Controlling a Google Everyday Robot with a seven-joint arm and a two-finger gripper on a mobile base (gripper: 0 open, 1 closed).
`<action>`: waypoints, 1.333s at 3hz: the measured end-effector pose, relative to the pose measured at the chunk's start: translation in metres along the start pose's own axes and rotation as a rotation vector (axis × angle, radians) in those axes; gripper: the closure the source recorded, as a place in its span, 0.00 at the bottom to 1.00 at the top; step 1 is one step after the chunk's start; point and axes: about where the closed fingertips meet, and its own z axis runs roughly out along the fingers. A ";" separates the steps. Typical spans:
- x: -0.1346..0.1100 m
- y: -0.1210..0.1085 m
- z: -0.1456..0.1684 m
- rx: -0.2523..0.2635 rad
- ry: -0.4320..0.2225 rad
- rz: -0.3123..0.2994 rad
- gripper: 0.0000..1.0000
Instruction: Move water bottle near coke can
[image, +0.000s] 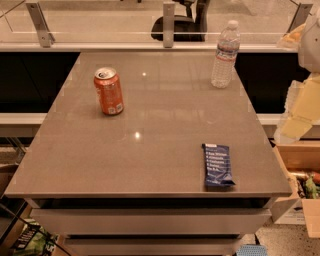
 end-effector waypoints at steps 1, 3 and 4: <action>0.000 0.000 0.000 0.000 0.000 0.000 0.00; 0.002 -0.012 -0.001 0.018 -0.075 0.065 0.00; 0.009 -0.027 0.005 0.030 -0.167 0.160 0.00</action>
Offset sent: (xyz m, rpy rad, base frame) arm 0.0056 -0.0041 0.0024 0.0523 -0.0169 -0.0281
